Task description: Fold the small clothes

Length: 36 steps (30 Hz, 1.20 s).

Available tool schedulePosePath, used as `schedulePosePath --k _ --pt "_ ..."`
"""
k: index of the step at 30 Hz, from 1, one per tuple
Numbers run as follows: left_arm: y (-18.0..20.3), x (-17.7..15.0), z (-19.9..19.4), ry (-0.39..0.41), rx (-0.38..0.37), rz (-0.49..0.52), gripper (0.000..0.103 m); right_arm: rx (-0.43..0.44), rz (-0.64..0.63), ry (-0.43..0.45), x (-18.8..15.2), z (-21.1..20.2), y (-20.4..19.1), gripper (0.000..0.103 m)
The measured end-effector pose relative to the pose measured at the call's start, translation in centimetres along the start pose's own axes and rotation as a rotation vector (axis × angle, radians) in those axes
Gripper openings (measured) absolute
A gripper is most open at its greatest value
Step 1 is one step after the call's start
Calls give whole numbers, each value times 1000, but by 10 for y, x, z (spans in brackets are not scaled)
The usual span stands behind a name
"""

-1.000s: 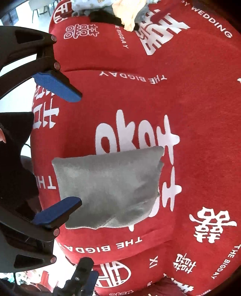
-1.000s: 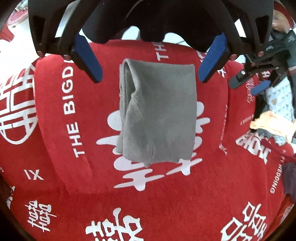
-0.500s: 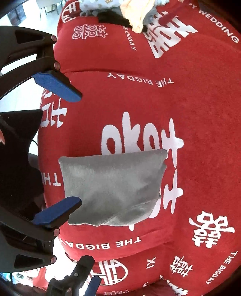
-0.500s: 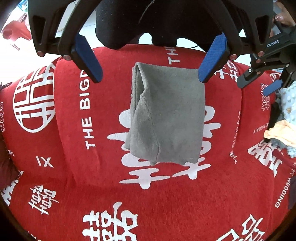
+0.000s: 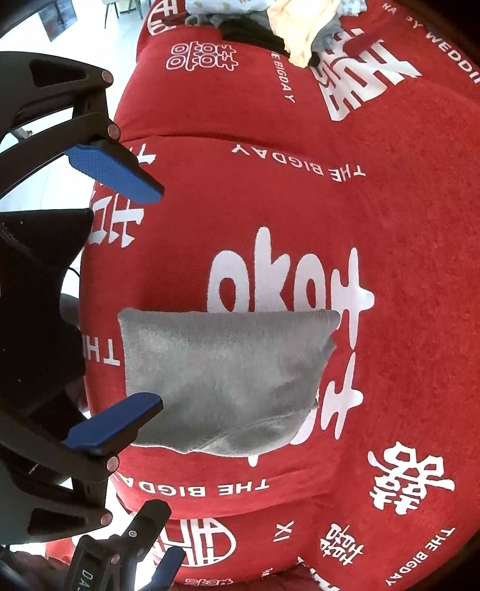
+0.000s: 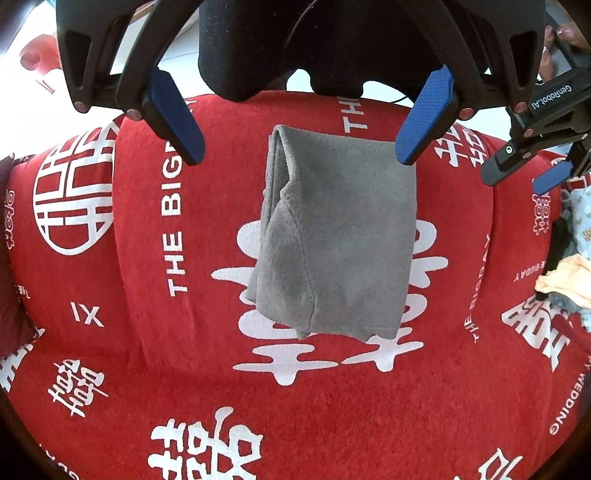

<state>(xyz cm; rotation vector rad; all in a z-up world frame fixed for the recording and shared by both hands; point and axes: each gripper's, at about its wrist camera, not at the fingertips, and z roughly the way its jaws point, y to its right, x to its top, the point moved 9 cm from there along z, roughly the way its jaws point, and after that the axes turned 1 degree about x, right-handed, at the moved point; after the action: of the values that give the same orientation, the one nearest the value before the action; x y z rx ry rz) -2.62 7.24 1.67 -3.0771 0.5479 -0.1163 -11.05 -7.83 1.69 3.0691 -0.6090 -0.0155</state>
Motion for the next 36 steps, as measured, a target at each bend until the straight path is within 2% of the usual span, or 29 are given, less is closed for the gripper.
schedulePosePath --k 36 --pt "3 -3 -4 6 -16 45 103 -16 -3 20 -2 -10 -3 103"
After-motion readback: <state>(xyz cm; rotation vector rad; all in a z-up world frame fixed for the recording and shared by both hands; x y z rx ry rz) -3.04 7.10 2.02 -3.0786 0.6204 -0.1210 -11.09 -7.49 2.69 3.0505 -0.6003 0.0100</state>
